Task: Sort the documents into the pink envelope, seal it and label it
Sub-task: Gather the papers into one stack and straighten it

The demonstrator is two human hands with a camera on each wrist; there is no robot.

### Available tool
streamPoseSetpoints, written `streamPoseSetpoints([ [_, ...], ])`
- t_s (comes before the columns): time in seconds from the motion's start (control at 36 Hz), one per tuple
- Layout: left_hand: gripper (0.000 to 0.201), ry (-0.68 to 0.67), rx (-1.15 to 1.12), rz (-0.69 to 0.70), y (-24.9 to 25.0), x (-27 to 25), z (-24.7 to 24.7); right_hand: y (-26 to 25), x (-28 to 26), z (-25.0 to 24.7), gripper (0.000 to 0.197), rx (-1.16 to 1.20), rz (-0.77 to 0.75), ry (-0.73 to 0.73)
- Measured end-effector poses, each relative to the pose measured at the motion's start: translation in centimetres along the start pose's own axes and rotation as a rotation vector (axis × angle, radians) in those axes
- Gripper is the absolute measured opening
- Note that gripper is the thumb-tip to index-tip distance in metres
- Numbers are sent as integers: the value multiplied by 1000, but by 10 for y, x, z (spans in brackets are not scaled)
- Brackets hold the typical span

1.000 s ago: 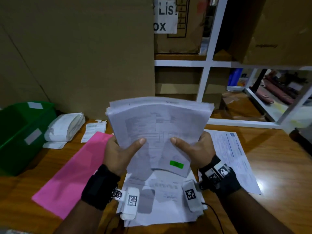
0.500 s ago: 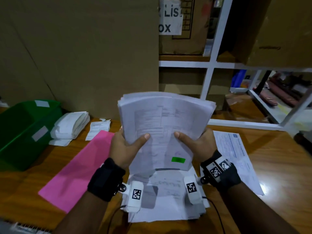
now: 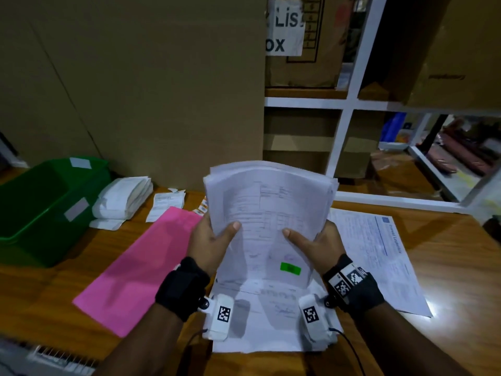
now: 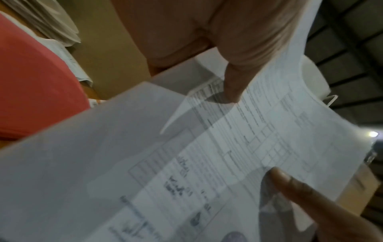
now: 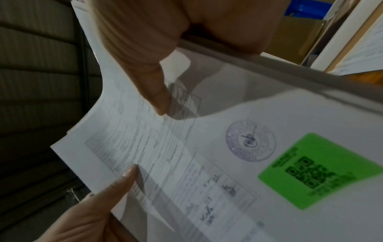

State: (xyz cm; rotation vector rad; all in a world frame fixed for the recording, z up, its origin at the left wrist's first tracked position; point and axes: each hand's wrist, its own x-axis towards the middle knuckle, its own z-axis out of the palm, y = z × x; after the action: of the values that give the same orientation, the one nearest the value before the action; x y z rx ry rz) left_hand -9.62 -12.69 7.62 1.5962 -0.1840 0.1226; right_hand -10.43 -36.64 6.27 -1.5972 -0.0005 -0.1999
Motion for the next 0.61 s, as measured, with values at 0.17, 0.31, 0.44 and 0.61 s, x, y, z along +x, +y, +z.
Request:
streamPoseSetpoints([
  [0.17, 61, 82, 26, 103, 19, 10, -1, -18, 1, -3, 35, -42, -77, 9],
  [0.31, 64, 69, 11, 137, 16, 9, -7, -48, -3, -5, 72, -159, -249, 42],
  [0.44, 59, 38, 21, 119, 11, 8, -6, -117, -4, -3, 95, -580, -703, 172],
  [0.61, 56, -11, -14, 116, 14, 10, -1, -157, -20, 38, 71, -1168, -880, 118],
])
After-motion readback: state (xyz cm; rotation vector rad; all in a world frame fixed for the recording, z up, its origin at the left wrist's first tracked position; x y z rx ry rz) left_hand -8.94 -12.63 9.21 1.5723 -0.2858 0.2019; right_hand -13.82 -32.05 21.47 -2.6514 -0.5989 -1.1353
